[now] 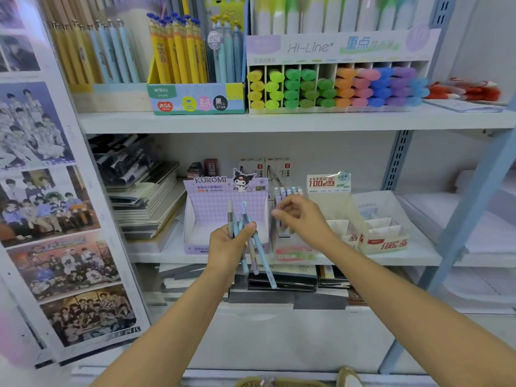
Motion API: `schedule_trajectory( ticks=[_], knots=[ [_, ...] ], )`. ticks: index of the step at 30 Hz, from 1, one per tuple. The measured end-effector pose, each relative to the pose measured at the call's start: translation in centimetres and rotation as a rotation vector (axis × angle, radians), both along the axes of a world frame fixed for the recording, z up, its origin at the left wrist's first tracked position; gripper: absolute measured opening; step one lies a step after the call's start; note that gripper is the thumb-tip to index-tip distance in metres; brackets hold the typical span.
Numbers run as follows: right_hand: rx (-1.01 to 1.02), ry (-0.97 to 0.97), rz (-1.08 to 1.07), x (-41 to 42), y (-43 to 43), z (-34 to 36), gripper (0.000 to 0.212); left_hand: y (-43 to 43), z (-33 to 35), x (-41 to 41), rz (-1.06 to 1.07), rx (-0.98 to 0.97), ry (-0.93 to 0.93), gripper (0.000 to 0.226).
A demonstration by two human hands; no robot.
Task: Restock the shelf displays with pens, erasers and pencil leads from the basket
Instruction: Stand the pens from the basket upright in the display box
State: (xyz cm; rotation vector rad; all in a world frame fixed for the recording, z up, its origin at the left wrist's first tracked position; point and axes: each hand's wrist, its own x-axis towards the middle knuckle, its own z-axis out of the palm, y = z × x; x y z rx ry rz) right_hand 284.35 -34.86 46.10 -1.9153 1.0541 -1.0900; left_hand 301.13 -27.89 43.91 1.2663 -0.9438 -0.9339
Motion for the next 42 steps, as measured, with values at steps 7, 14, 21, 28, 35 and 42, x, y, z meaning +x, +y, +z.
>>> schedule_trajectory(
  ticks=[7, 14, 21, 28, 35, 42],
  knots=[
    [0.295, -0.049, 0.231, -0.4, 5.4, -0.6, 0.03, 1.6, 1.5, -2.3, -0.022, -0.034, -0.005, 0.017],
    [0.315, -0.237, 0.266, -2.8, 6.6, 1.0, 0.028, 2.9, 1.9, -2.5, -0.088, 0.057, 0.024, 0.016],
    [0.205, -0.318, 0.228, -3.4, 7.0, 2.3, 0.023, 4.3, 2.1, -3.0, -0.351, 0.09, 0.081, 0.018],
    [0.237, -0.492, 0.129, -3.4, 6.7, 2.9, 0.013, 4.8, 3.0, -3.3, -0.251, 0.097, -0.047, 0.021],
    [0.172, -0.507, -0.06, -4.1, 4.6, 3.9, 0.019, 4.3, 3.0, -3.2, -0.245, 0.08, 0.013, 0.02],
    [-0.006, -0.414, -0.25, -5.3, 0.3, 4.0, 0.01, 1.9, 1.9, -1.5, -0.182, 0.067, -0.021, 0.017]
  ],
)
